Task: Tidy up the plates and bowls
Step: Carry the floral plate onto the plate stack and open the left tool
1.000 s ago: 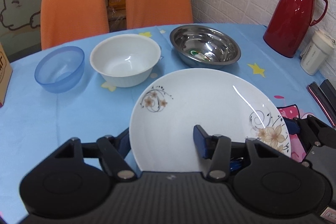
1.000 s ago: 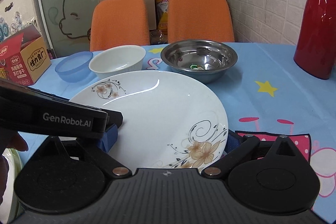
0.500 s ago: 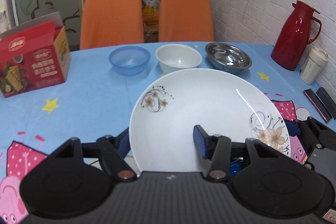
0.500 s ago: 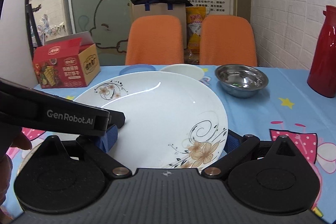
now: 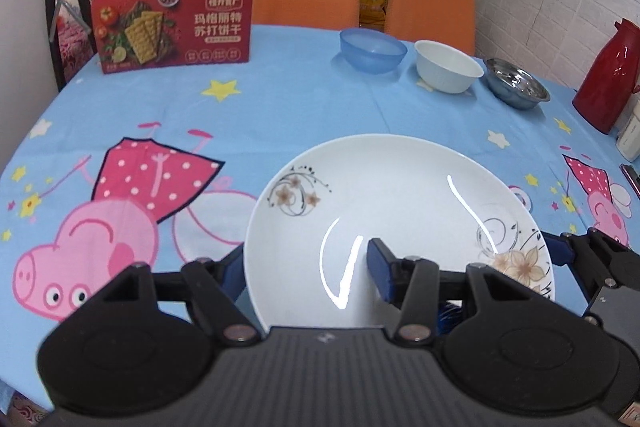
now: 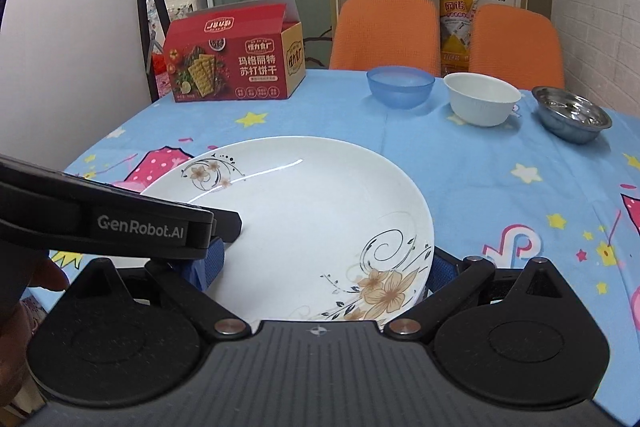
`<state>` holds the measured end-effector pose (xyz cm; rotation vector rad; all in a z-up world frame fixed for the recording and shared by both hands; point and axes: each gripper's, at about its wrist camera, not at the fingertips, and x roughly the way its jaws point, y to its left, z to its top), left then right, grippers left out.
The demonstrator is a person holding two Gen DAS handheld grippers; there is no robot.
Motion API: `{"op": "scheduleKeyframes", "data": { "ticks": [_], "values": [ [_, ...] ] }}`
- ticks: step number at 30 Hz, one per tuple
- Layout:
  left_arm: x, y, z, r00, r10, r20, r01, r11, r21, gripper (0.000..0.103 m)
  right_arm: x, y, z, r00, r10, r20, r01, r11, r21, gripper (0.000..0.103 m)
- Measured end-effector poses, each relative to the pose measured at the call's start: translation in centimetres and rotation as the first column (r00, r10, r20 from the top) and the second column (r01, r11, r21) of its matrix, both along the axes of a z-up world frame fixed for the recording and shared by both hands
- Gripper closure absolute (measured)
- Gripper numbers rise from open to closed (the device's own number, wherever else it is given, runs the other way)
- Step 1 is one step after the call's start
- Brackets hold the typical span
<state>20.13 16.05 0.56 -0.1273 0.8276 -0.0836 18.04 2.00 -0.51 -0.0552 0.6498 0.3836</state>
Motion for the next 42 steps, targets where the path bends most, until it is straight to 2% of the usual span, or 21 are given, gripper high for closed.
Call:
{"op": "scheduleKeyframes", "data": {
  "ticks": [8, 12, 15, 18, 24, 29, 32, 35, 42],
  "values": [
    [0.6, 0.1, -1.1, 1.000, -0.016, 0.027, 0.015, 1.000, 0.017, 0.050, 0.4, 0.5, -1.1, 1.000, -0.004, -0.004, 0.003, 1.000, -0.030, 0.015],
    [0.4, -0.2, -1.0, 0.999, -0.025, 0.043, 0.024, 0.999, 0.040, 0.049, 0.0, 0.8, -1.2, 1.000, 0.009, 0.003, -0.009, 0.998, -0.062, 0.015],
    [0.4, -0.2, -0.8, 0.998, -0.023, 0.052, 0.020, 0.998, 0.051, 0.048, -0.2, 0.5, -1.0, 1.000, 0.003, 0.000, -0.003, 0.999, -0.053, 0.016],
    [0.5, -0.1, -0.4, 0.998, -0.016, 0.063, 0.012, 0.998, 0.054, 0.048, -0.3, 0.9, -0.9, 1.000, 0.010, 0.007, -0.009, 0.996, -0.094, 0.016],
    [0.4, 0.4, 0.6, 0.996, 0.013, 0.091, -0.018, 0.999, 0.051, 0.045, 0.2, -1.2, -0.2, 0.998, -0.048, -0.033, 0.047, 0.998, -0.030, 0.016],
    [0.4, 0.0, 1.5, 0.994, 0.015, 0.109, -0.020, 0.999, 0.045, 0.043, -0.5, -2.3, 1.0, 1.000, -0.029, 0.009, 0.029, 0.999, 0.035, 0.016],
    [0.4, -0.8, 1.9, 0.993, 0.005, 0.120, -0.012, 0.998, 0.061, 0.036, -0.6, -3.6, 1.8, 0.997, -0.060, 0.041, 0.058, 0.997, 0.056, 0.016],
    [0.5, -1.9, 2.4, 0.991, -0.007, 0.135, -0.004, 0.997, 0.082, 0.031, 0.0, -5.3, 2.1, 0.994, -0.098, 0.036, 0.095, 0.993, 0.076, 0.016],
    [1.2, -3.7, 3.2, 0.991, -0.020, 0.133, 0.009, 0.997, 0.083, 0.030, 0.6, -9.9, 1.9, 0.979, -0.203, 0.002, 0.202, 0.972, 0.119, 0.016]
  ]
}}
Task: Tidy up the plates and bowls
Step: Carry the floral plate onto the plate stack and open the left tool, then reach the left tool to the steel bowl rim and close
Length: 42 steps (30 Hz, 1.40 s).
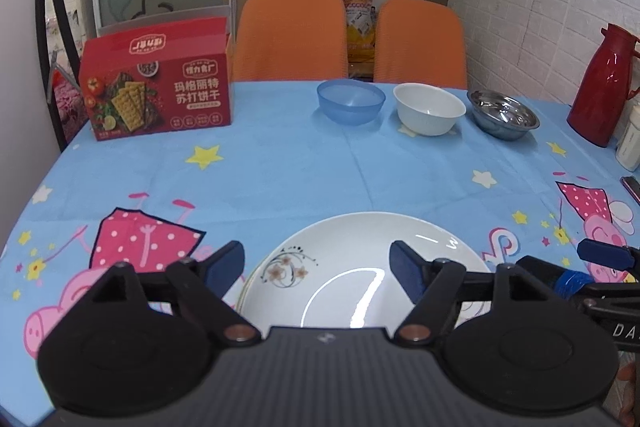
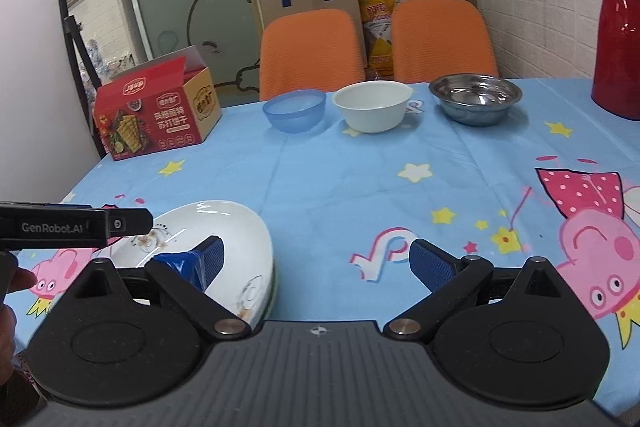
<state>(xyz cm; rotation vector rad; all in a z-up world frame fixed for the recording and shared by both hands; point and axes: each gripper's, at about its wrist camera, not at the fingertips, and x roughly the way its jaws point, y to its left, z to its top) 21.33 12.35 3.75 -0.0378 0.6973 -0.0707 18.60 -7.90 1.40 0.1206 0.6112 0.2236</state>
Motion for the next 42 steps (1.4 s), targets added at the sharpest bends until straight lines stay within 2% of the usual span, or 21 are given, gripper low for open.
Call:
{"op": "scheduleKeyframes", "data": {
  "ticks": [7, 9, 14, 16, 18, 22, 25, 29, 33, 35, 38, 42],
  "values": [
    [0.8, -1.6, 0.5, 1.000, -0.014, 0.004, 0.014, 1.000, 0.011, 0.030, 0.4, -2.2, 0.1, 0.998, -0.064, -0.008, 0.064, 0.998, 0.002, 0.016],
    [1.1, -2.0, 0.5, 1.000, -0.017, 0.001, 0.017, 1.000, 0.012, 0.030, 0.4, -2.7, 0.3, 0.998, -0.069, 0.003, 0.069, 0.997, 0.034, 0.016],
    [2.2, -2.7, 0.6, 1.000, -0.018, -0.011, 0.018, 1.000, 0.023, 0.030, 0.0, -4.1, 1.7, 0.994, -0.027, 0.108, 0.014, 0.993, 0.119, 0.016],
    [2.6, -3.0, 0.7, 1.000, -0.024, -0.018, 0.024, 0.999, 0.023, 0.030, -0.2, -4.6, 2.3, 0.986, -0.016, 0.166, -0.005, 0.992, 0.125, 0.016],
    [3.0, -3.7, 0.8, 0.999, -0.039, -0.021, 0.039, 0.999, 0.023, 0.030, 0.3, -5.2, 2.2, 0.983, -0.007, 0.184, -0.012, 0.994, 0.107, 0.016],
    [4.2, -5.6, 0.9, 0.995, -0.093, -0.038, 0.094, 0.995, 0.016, 0.030, 2.6, -7.1, 0.6, 0.998, -0.017, 0.060, 0.012, 0.996, 0.084, 0.016],
    [6.2, -7.5, 1.4, 0.984, -0.168, -0.065, 0.168, 0.986, -0.003, 0.030, 4.1, -9.2, -0.3, 0.999, -0.038, 0.011, 0.037, 0.996, 0.077, 0.016],
    [11.0, -10.8, 3.2, 0.963, -0.261, -0.074, 0.259, 0.965, -0.035, 0.030, 7.1, -12.5, 0.0, 0.996, -0.084, 0.007, 0.084, 0.996, 0.032, 0.016],
    [18.4, -15.1, 5.0, 0.942, -0.332, -0.044, 0.330, 0.943, -0.036, 0.030, 11.5, -15.6, 1.0, 0.994, -0.111, 0.015, 0.111, 0.994, -0.018, 0.016],
    [22.8, -17.3, 5.1, 0.936, -0.348, -0.056, 0.344, 0.937, -0.064, 0.030, 14.5, -17.2, 1.2, 0.992, -0.128, 0.010, 0.128, 0.991, -0.046, 0.016],
    [28.6, -20.1, 4.1, 0.918, -0.384, -0.097, 0.372, 0.920, -0.122, 0.030, 19.0, -18.8, 0.9, 0.988, -0.149, -0.031, 0.147, 0.988, -0.043, 0.016],
    [34.1, -23.3, 1.2, 0.911, -0.386, -0.143, 0.373, 0.921, -0.108, 0.033, 24.2, -19.3, -0.6, 0.984, -0.155, -0.093, 0.149, 0.986, -0.072, 0.016]
  ]
}}
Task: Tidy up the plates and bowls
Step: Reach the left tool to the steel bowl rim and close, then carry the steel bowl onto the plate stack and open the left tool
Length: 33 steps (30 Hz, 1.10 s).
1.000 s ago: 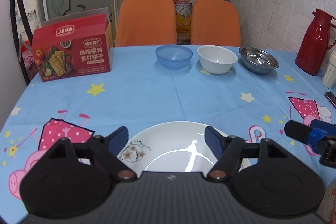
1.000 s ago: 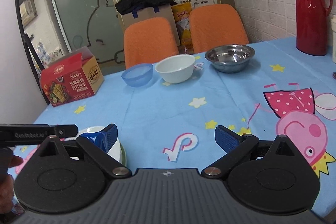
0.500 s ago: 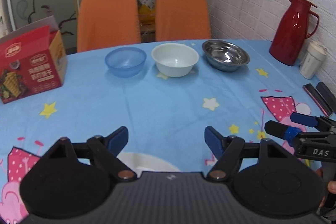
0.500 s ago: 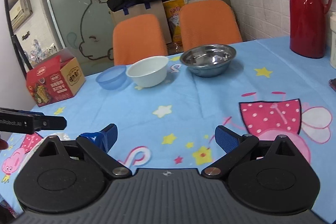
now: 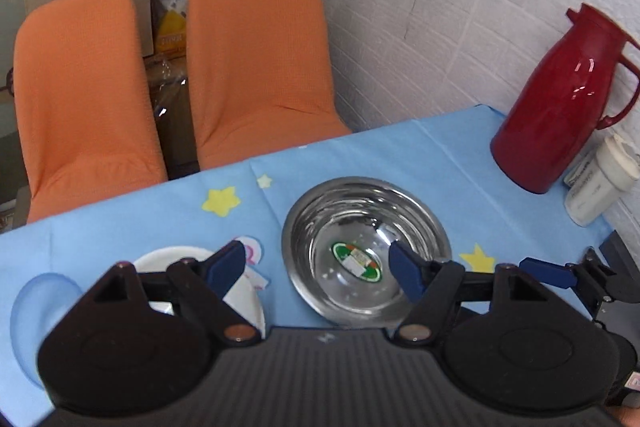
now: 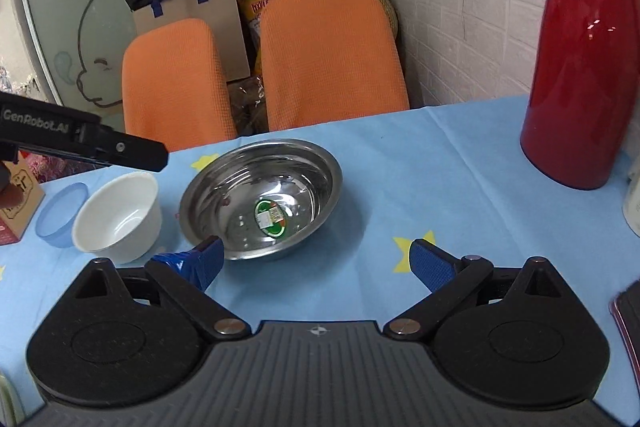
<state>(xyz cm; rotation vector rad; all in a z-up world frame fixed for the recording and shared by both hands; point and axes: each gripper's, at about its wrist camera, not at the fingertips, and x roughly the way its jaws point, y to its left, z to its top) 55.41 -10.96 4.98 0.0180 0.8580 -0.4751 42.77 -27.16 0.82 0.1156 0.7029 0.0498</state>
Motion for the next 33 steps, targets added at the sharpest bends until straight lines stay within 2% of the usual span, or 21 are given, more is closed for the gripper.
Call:
{"op": "scheduleKeyframes", "data": {
  "ticks": [4, 10, 16, 18, 23, 25, 29, 33],
  "values": [
    [3.6, -2.0, -2.8, 0.998, -0.024, -0.061, 0.024, 1.000, 0.008, 0.035, 3.6, 0.0, -1.6, 0.999, 0.011, -0.031, -0.012, 0.999, -0.033, 0.016],
    [5.7, -3.0, -5.0, 0.994, -0.033, -0.101, 0.039, 0.998, 0.058, 0.043, 6.1, -0.3, -3.5, 0.997, 0.022, -0.077, -0.021, 1.000, 0.012, 0.018],
    [5.7, -4.5, -6.1, 0.991, -0.074, -0.115, 0.087, 0.990, 0.114, 0.061, 6.2, 0.6, -4.4, 0.995, 0.065, -0.075, -0.065, 0.998, 0.010, 0.022],
    [5.9, -4.5, -6.5, 0.987, -0.071, -0.146, 0.089, 0.989, 0.117, 0.066, 5.8, 0.8, -4.3, 0.995, 0.076, -0.067, -0.076, 0.997, 0.000, 0.025],
    [4.7, -5.5, -6.4, 0.985, -0.098, -0.144, 0.118, 0.984, 0.135, 0.068, 5.3, 2.3, -3.6, 0.985, 0.150, -0.089, -0.148, 0.988, 0.034, 0.025],
    [3.8, -5.5, -5.9, 0.984, -0.118, -0.132, 0.136, 0.982, 0.135, 0.068, 4.7, 2.6, -3.2, 0.985, 0.143, -0.091, -0.143, 0.990, 0.006, 0.025],
    [1.8, -5.4, -4.8, 0.983, -0.124, -0.137, 0.139, 0.984, 0.109, 0.068, 2.5, 1.8, -2.3, 0.988, 0.129, -0.089, -0.125, 0.991, 0.051, 0.025],
    [-2.0, -5.1, -3.7, 0.984, -0.118, -0.134, 0.135, 0.983, 0.121, 0.068, -0.6, 2.6, -0.8, 0.989, 0.125, -0.077, -0.124, 0.992, 0.025, 0.023]
  ]
}}
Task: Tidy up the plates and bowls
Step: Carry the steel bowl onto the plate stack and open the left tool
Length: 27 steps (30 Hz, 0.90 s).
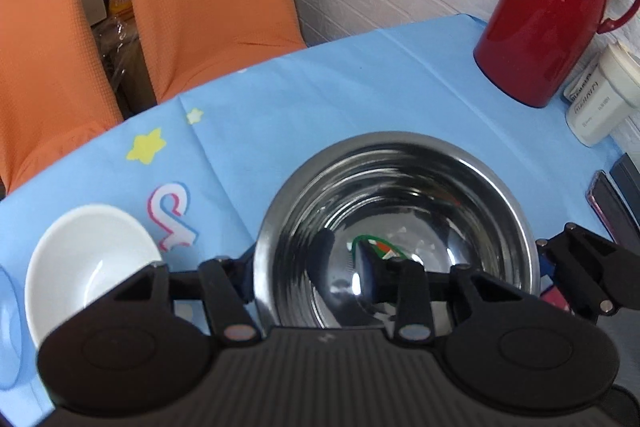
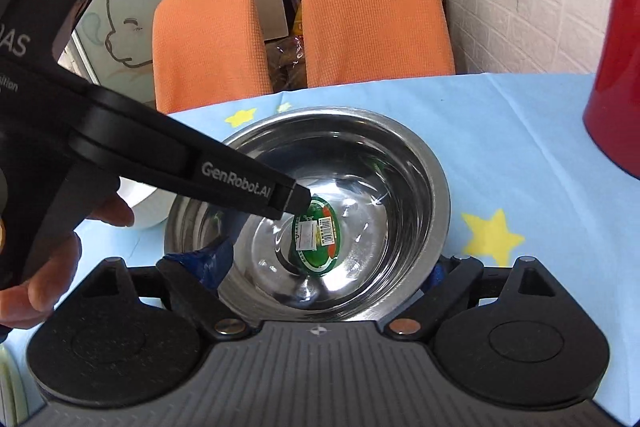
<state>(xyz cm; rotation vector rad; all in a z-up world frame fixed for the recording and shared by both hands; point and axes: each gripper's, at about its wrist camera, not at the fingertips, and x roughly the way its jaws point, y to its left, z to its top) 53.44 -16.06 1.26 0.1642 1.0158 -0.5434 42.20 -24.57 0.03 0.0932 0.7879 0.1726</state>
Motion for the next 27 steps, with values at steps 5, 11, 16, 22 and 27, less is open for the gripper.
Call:
{"op": "scheduleKeyframes", "data": {
  "ticks": [5, 11, 16, 22, 27],
  "values": [
    [-6.4, 2.1, 1.2, 1.000, 0.010, -0.006, -0.010, 1.000, -0.022, 0.068, -5.1, 0.9, 1.3, 1.000, 0.005, 0.018, -0.006, 1.000, 0.024, 0.023],
    [-14.0, 5.7, 1.2, 1.000, 0.019, -0.003, -0.019, 1.000, -0.019, 0.069, -11.7, 3.3, 1.4, 0.999, 0.031, 0.032, -0.032, 0.998, 0.050, 0.022],
    [-18.3, 8.2, 0.0, 0.999, 0.037, -0.011, -0.037, 0.999, -0.004, 0.069, -15.7, 5.6, 0.5, 0.998, 0.059, 0.014, -0.060, 0.996, 0.072, 0.022],
    [-21.8, 10.1, -0.7, 0.997, 0.080, 0.021, -0.080, 0.997, 0.001, 0.069, -18.5, 7.7, -0.2, 0.997, 0.082, -0.003, -0.082, 0.993, 0.084, 0.022],
    [-23.7, 11.0, -0.9, 0.993, 0.114, 0.039, -0.114, 0.993, -0.023, 0.069, -20.5, 8.2, -0.3, 0.995, 0.100, -0.004, -0.099, 0.991, 0.085, 0.022]
  ]
}}
